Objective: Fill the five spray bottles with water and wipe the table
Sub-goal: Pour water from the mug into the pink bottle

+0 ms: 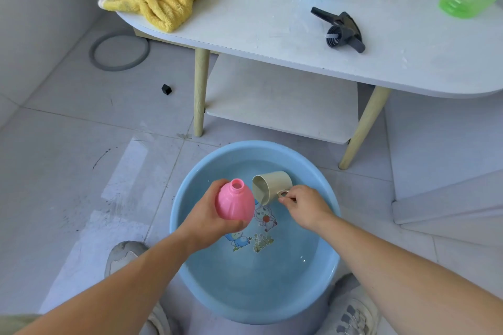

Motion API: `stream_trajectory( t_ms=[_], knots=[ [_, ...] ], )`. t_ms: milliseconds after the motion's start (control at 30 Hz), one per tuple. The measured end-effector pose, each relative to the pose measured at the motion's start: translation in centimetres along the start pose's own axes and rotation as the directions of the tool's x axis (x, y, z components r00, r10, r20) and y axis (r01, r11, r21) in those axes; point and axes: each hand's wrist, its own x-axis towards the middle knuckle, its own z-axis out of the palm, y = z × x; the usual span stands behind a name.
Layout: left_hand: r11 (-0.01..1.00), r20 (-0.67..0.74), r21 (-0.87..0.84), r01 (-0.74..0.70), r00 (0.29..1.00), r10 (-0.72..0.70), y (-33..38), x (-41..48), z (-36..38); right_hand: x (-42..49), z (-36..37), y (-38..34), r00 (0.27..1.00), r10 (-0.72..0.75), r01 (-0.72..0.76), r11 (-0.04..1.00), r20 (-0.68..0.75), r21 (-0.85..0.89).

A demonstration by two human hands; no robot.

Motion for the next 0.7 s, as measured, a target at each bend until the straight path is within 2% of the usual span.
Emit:
stream_trajectory(
  t_ms=[133, 233, 433, 600, 700],
  knots=[
    [1.0, -0.001, 0.003, -0.008, 1.0, 0.008, 0.0, -0.2, -0.2, -0.3, 0.0, -0.3, 0.996, 0.079, -0.08, 0.996, 0.029, 0.047],
    [1.0, -0.005, 0.006, -0.021, 1.0, 0.021, -0.1, -0.3, -0.2, -0.7, -0.6, -0.7, 0.989, 0.146, -0.149, 0.979, 0.035, 0.137],
    [0.999, -0.021, -0.006, -0.032, 0.999, 0.032, -0.1, -0.5, -0.5, -1.1, -2.4, -0.7, 0.983, 0.176, -0.18, 0.908, 0.046, 0.379],
    [0.998, -0.037, -0.031, -0.045, 0.998, 0.044, 0.0, -0.7, -0.8, -2.5, -5.4, -2.8, 0.991, 0.13, -0.112, 0.818, 0.008, 0.564],
    [0.997, -0.039, -0.029, -0.066, 0.997, 0.065, 0.4, -0.9, -0.9, -3.6, -7.6, -4.1, 0.995, 0.093, -0.059, 0.81, -0.029, 0.584]
  ],
)
